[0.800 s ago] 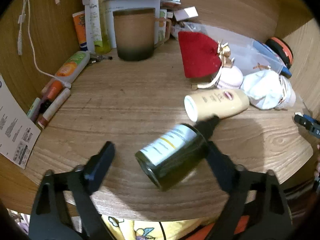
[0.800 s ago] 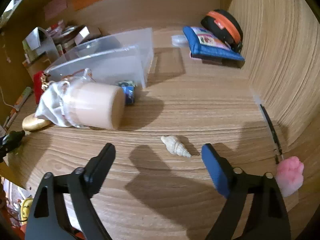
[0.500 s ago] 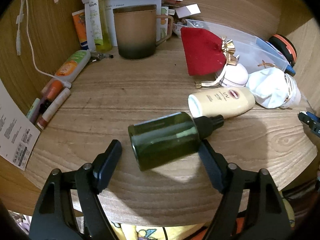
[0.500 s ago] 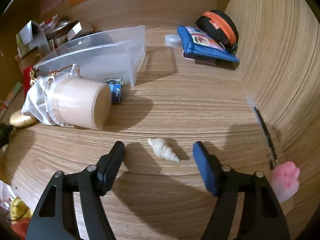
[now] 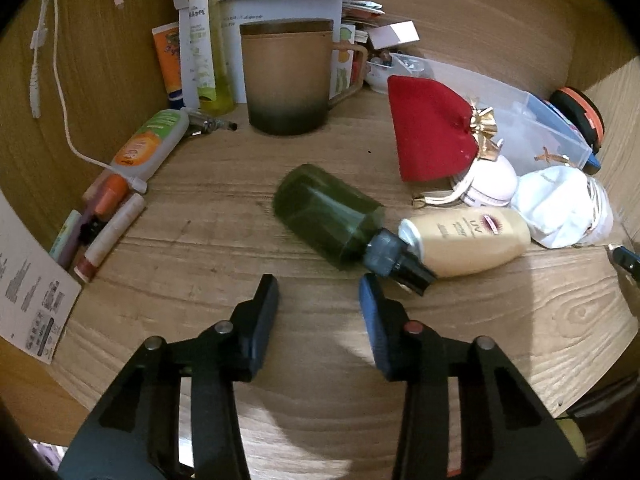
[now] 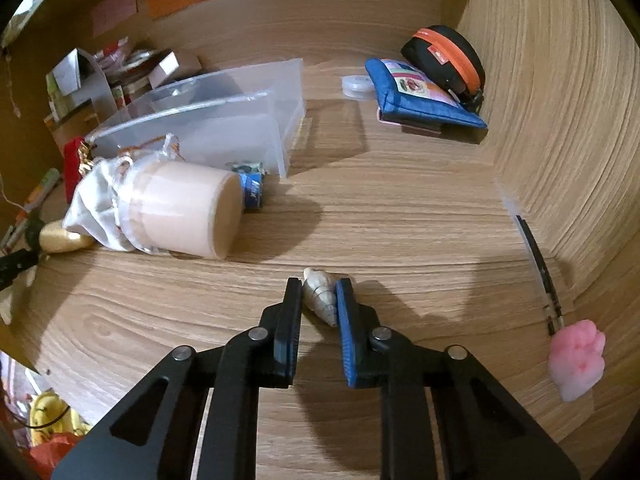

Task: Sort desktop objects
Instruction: 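Close the left gripper on the dark green glass bottle while the right gripper grasps the seashell, then carry the green bottle and seashell over the clear plastic box with both grippers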

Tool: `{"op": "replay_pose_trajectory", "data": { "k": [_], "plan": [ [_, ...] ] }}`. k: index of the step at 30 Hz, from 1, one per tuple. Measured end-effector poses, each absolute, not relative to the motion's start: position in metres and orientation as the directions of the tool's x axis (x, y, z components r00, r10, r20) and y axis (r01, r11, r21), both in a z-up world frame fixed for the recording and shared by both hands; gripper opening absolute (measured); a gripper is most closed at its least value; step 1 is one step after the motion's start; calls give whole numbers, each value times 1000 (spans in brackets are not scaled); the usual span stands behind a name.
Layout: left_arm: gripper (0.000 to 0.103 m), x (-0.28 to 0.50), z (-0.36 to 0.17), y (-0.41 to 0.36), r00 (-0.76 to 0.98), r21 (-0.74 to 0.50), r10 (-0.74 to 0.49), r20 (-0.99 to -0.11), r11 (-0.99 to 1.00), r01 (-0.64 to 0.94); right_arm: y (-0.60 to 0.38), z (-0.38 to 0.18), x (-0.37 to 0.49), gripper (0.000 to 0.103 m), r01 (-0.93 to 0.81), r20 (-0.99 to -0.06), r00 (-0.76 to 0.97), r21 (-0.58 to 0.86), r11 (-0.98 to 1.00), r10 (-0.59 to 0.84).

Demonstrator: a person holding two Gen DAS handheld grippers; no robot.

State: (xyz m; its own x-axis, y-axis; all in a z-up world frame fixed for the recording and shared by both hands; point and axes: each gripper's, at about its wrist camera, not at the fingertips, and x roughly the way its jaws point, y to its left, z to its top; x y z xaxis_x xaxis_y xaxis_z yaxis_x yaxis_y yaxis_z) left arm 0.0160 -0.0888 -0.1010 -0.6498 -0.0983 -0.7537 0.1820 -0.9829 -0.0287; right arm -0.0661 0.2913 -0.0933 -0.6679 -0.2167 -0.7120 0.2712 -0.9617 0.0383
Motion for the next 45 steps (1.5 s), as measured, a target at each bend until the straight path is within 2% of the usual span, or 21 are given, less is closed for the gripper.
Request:
{"op": "replay_pose_trajectory", "data": {
  "k": [2,4,6,13,19,23,32,38,45],
  "plan": [
    [43,18,-96,-93,-658,-37,-89,-747,-984,175,288,-90,-63,16,287,-705,-673,29,-957,-223],
    [56,22,-91,-98,-669,-83,-35,-743,-986,143,287,-86,-60,16,295,-697,-679,28,-955,-230],
    [75,28,-79,-103,-702,-123,8,-712,-986,114,287,-80,-57,16,305,-687,-682,45,-951,-251],
    [78,7,-62,-97,-723,-110,49,-689,-993,38,278,-66,-54,16,353,-658,-682,84,-932,-318],
    [78,-21,-89,-101,-653,-112,66,-755,-993,30,264,-61,-47,16,404,-644,-675,87,-911,-361],
    [69,-23,-98,-108,-643,-137,71,-763,-989,54,256,-57,-43,16,425,-637,-672,86,-901,-378],
    [41,-41,-102,-104,-642,-87,35,-766,-995,49,241,-56,-45,16,457,-633,-652,111,-882,-418],
    [41,-39,-96,-101,-648,-98,52,-760,-995,36,234,-48,-45,16,476,-611,-660,109,-873,-436],
    [41,-30,-58,-93,-710,-118,85,-699,-993,-2,233,-31,-50,16,492,-576,-675,114,-863,-461]
  ]
}}
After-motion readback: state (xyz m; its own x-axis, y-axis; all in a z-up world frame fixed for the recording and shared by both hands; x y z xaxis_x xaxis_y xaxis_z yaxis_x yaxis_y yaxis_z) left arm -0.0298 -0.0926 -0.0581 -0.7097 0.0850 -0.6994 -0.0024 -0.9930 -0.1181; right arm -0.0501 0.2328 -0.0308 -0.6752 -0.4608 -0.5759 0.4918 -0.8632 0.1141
